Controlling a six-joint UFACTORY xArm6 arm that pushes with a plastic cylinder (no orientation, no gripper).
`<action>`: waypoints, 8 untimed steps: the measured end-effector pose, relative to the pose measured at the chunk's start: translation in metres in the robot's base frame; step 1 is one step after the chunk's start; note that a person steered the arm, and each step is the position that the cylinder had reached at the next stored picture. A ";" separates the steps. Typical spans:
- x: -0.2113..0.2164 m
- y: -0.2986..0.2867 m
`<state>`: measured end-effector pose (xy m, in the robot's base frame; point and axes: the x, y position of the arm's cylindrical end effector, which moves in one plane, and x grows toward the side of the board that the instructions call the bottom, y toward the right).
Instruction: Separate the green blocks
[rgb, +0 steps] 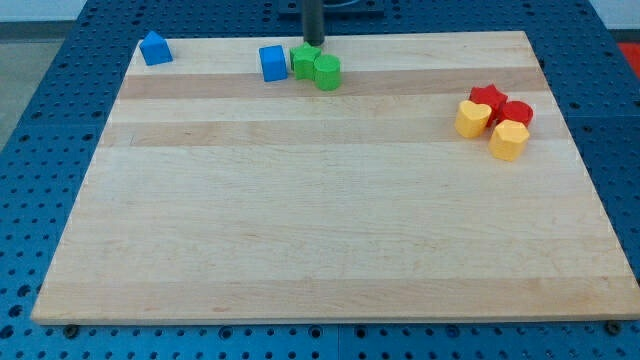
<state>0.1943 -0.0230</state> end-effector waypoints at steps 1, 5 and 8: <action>0.011 0.007; 0.061 -0.036; 0.111 0.003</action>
<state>0.3055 -0.0196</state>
